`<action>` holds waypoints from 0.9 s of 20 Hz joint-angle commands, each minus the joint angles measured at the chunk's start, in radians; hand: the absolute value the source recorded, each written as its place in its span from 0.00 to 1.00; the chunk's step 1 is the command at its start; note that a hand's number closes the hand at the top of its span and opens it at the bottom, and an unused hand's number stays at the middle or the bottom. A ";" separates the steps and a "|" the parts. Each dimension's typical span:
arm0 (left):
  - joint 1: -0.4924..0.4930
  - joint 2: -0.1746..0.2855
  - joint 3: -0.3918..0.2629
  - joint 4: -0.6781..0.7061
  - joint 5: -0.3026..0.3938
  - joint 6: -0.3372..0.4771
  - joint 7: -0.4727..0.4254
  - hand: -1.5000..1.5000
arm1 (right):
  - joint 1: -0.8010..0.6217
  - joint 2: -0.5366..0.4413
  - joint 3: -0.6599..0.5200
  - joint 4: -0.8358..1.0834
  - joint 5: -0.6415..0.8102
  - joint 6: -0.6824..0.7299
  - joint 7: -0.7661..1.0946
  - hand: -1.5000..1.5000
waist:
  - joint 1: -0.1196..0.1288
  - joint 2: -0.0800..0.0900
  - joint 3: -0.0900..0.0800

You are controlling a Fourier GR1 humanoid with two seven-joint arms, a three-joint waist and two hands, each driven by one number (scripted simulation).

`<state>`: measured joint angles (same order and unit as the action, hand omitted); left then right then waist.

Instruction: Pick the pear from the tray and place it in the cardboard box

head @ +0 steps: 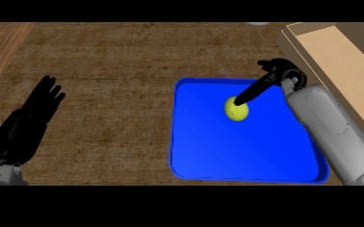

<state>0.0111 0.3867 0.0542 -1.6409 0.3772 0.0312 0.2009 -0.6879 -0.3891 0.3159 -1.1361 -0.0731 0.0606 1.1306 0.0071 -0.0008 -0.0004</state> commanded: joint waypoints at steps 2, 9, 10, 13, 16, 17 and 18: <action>-0.033 0.027 0.041 -0.008 0.031 -0.028 0.049 0.50 | -0.024 0.026 0.007 0.060 0.016 0.039 0.136 0.00 | 0.000 0.000 0.000; -0.007 -0.052 -0.006 -0.003 -0.045 0.008 0.016 0.50 | -0.055 0.102 0.001 0.143 0.053 0.027 0.115 0.00 | 0.001 0.000 0.000; -0.010 -0.021 0.023 -0.040 -0.022 -0.002 0.045 0.50 | -0.052 0.061 -0.005 0.151 0.049 0.072 0.109 0.00 | 0.001 -0.001 0.000; 0.013 -0.047 0.025 0.045 -0.045 -0.037 -0.034 0.50 | -0.010 0.083 -0.009 0.121 0.054 0.060 0.096 0.00 | -0.005 -0.001 0.000; -0.028 -0.025 0.038 -0.029 -0.025 -0.017 0.088 0.50 | -0.006 0.096 -0.021 0.180 0.059 0.086 0.047 0.00 | -0.002 0.000 0.000; -0.076 -0.057 0.023 0.052 -0.055 -0.016 0.032 0.50 | 0.004 0.107 -0.021 0.188 0.080 0.068 0.020 0.00 | -0.006 0.001 0.000; 0.009 -0.045 0.039 -0.021 -0.046 -0.026 0.021 0.50 | 0.034 0.081 -0.020 0.126 0.052 0.101 0.074 0.00 | -0.006 -0.002 0.000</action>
<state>-0.0167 0.3523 0.0856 -1.6397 0.3418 0.0124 0.2376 -0.6910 -0.3060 0.2996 -0.9746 -0.0171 0.1107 1.0876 0.0056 -0.0026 -0.0011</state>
